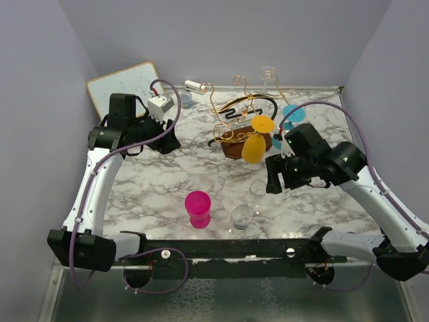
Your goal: Place the wine glass upside down on the wine glass rack
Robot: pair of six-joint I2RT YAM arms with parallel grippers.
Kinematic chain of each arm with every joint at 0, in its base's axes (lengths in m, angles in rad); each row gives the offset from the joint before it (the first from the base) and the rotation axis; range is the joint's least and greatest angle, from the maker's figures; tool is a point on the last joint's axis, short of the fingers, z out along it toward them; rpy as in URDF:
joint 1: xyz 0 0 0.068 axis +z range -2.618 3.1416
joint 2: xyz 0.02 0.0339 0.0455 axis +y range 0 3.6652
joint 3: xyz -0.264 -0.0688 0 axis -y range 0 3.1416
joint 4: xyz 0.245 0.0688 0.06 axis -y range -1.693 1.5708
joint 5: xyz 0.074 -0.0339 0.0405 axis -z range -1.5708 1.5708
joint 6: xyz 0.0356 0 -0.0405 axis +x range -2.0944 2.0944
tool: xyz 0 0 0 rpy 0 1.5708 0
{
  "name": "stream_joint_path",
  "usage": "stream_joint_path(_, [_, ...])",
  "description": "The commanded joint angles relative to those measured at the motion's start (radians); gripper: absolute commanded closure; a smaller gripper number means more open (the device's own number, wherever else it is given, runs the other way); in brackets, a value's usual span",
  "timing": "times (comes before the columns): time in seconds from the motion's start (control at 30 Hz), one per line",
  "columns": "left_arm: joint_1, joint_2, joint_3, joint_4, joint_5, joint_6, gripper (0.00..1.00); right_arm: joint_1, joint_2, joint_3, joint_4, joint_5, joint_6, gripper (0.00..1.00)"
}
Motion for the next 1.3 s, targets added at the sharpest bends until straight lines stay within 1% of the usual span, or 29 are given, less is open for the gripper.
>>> stream_joint_path(0.0, [0.034, -0.064, -0.01, 0.02, -0.002, -0.003, 0.39, 0.002, -0.062, -0.087, 0.021, 0.023, 0.034, 0.32])
stream_joint_path(0.13, [0.072, -0.092, -0.063, 0.027, 0.058, -0.018, 0.39, 0.002, -0.039, -0.131, 0.057, 0.011, 0.011, 0.31])
stream_joint_path(0.27, [0.098, -0.113, -0.077, 0.029, 0.061, -0.02, 0.39, 0.003, -0.032, -0.118, 0.113, 0.022, 0.005, 0.29])
stream_joint_path(0.4, [0.112, -0.128, -0.089, 0.03, 0.071, -0.021, 0.38, 0.003, -0.022, -0.079, 0.114, 0.046, -0.005, 0.28])
stream_joint_path(0.5, [0.114, -0.133, -0.096, 0.03, 0.071, -0.021, 0.38, 0.002, -0.025, -0.089, 0.123, 0.056, -0.008, 0.28])
stream_joint_path(0.6, [0.115, -0.135, -0.101, 0.031, 0.071, -0.026, 0.38, 0.002, -0.022, -0.12, 0.169, 0.057, 0.002, 0.31])
stream_joint_path(0.73, [0.115, -0.134, -0.095, 0.035, 0.077, -0.028, 0.38, 0.002, -0.005, -0.154, 0.22, 0.036, 0.009, 0.33])
stream_joint_path(0.87, [0.114, -0.136, -0.099, 0.036, 0.071, -0.027, 0.38, 0.003, 0.024, -0.147, 0.239, 0.049, -0.008, 0.42])
stream_joint_path(1.07, [0.114, -0.145, -0.106, 0.043, 0.075, -0.027, 0.38, 0.002, 0.055, -0.163, 0.254, 0.042, -0.02, 0.44])
stream_joint_path(1.13, [0.114, -0.146, -0.109, 0.044, 0.075, -0.027, 0.38, 0.002, 0.063, -0.174, 0.26, 0.028, -0.026, 0.56])
stream_joint_path(1.17, [0.114, -0.148, -0.112, 0.047, 0.074, -0.028, 0.38, 0.003, 0.067, -0.179, 0.26, 0.023, -0.026, 0.58])
stream_joint_path(1.27, [0.114, -0.152, -0.118, 0.046, 0.077, -0.029, 0.38, 0.003, 0.081, -0.191, 0.254, 0.022, -0.029, 0.58])
